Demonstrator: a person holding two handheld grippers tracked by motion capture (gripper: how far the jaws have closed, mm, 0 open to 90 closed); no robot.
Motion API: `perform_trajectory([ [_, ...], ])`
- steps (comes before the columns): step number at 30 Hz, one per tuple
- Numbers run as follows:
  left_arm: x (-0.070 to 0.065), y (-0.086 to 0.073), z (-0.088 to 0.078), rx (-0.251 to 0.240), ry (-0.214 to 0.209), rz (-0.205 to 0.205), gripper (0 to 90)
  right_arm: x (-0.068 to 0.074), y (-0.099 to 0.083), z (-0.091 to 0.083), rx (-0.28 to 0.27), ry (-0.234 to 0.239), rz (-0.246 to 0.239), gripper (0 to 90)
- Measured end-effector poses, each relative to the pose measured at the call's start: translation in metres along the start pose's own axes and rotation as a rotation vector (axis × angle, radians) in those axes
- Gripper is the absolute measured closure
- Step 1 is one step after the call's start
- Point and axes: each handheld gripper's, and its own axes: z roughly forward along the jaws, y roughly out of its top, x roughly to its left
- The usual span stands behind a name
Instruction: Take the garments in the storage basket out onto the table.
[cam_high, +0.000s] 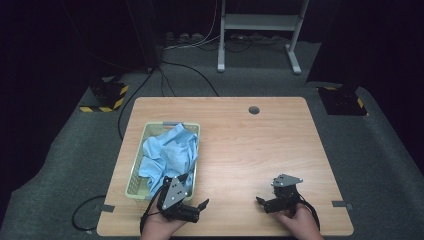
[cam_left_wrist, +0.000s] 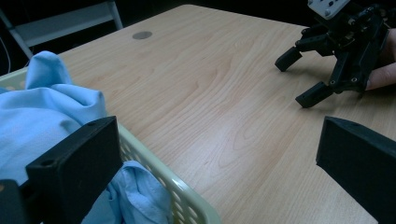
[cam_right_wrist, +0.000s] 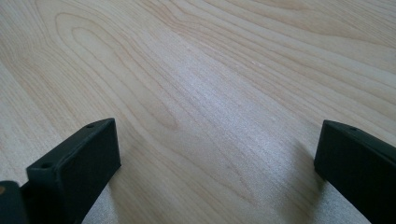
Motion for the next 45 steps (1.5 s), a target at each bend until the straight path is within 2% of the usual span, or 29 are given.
perform_trajectory([
  [9,0.006,0.0,-0.007,-0.014,0.029,-0.013,0.6,0.0,0.0,0.0,0.0,0.0,0.0,0.0],
  [17,0.015,0.0,-0.017,-0.031,0.072,-0.032,0.6,0.0,0.0,0.0,0.0,0.0,0.0,0.0],
  [27,0.029,-0.004,-0.03,-0.043,0.132,-0.069,0.7,0.0,0.0,0.0,0.0,0.0,0.0,0.0],
  [37,0.039,-0.007,-0.039,-0.046,0.17,-0.099,0.6,0.0,0.0,0.0,0.0,0.0,0.0,0.0],
  [45,0.049,-0.012,-0.047,-0.05,0.21,-0.143,0.6,0.0,0.0,0.0,0.0,0.0,0.0,0.0],
])
